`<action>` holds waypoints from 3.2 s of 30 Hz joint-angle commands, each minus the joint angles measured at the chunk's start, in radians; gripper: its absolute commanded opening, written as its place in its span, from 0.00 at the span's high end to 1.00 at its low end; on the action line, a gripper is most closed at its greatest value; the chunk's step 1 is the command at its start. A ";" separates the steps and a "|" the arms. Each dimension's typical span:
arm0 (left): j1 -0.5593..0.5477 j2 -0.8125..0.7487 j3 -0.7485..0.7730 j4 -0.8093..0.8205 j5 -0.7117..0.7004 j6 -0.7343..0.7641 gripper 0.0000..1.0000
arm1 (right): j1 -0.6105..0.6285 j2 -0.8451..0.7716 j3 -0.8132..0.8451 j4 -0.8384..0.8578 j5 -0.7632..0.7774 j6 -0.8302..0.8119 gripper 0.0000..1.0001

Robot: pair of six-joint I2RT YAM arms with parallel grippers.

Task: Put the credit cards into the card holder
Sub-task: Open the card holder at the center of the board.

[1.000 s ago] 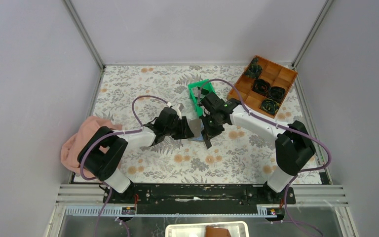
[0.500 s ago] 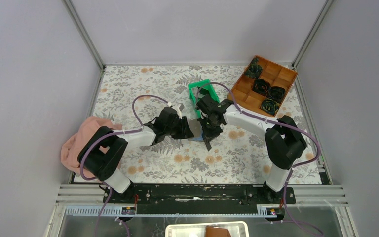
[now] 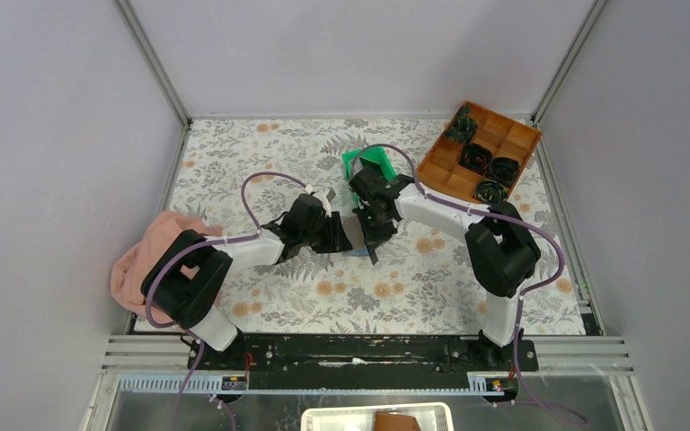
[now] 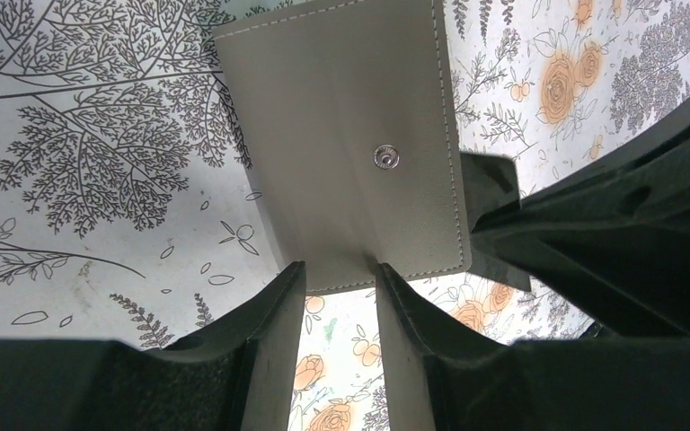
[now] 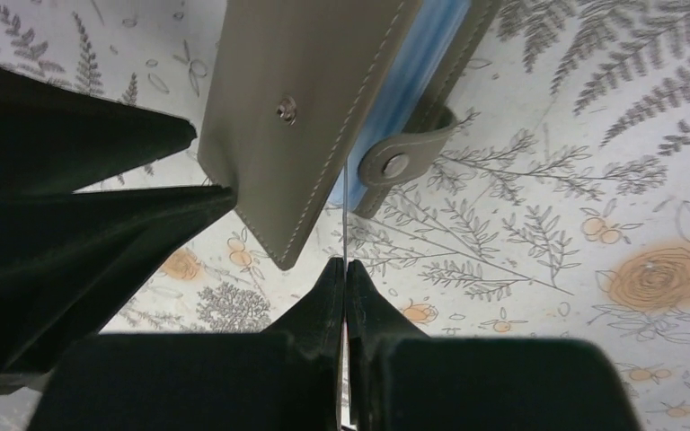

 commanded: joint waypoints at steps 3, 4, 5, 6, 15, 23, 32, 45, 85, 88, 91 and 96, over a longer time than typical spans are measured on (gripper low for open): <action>-0.006 -0.013 0.002 -0.006 -0.008 0.024 0.59 | 0.003 -0.006 0.063 -0.008 0.150 0.026 1.00; -0.005 -0.015 -0.001 -0.006 -0.010 0.024 0.59 | 0.000 -0.008 0.064 -0.005 0.161 0.028 1.00; -0.004 -0.016 -0.003 -0.006 -0.010 0.024 0.59 | -0.004 -0.009 0.066 -0.005 0.168 0.028 1.00; -0.006 -0.016 -0.005 -0.006 -0.010 0.024 0.59 | -0.009 -0.008 0.066 -0.004 0.170 0.030 1.00; -0.004 -0.021 -0.016 -0.003 -0.005 0.021 0.59 | -0.057 -0.002 0.055 0.039 0.111 0.052 1.00; -0.006 -0.019 -0.020 -0.002 -0.002 0.021 0.59 | -0.114 0.000 0.009 0.127 -0.049 0.122 1.00; -0.005 -0.014 -0.021 0.008 0.005 0.021 0.59 | -0.131 0.006 -0.010 0.144 -0.078 0.139 1.00; -0.005 -0.003 -0.019 0.008 0.011 0.028 0.59 | -0.141 0.007 -0.044 0.173 -0.081 0.155 1.00; -0.005 0.038 -0.026 -0.034 -0.007 0.038 0.59 | -0.217 -0.078 -0.229 0.435 -0.315 0.291 1.00; -0.005 0.030 -0.027 -0.040 -0.013 0.038 0.59 | -0.216 -0.089 -0.216 0.430 -0.320 0.287 1.00; -0.005 0.019 -0.028 -0.047 -0.022 0.036 0.59 | -0.216 -0.094 -0.202 0.423 -0.323 0.284 1.00; -0.004 -0.010 -0.033 -0.061 -0.045 0.034 0.59 | -0.217 -0.092 -0.191 0.422 -0.332 0.279 1.00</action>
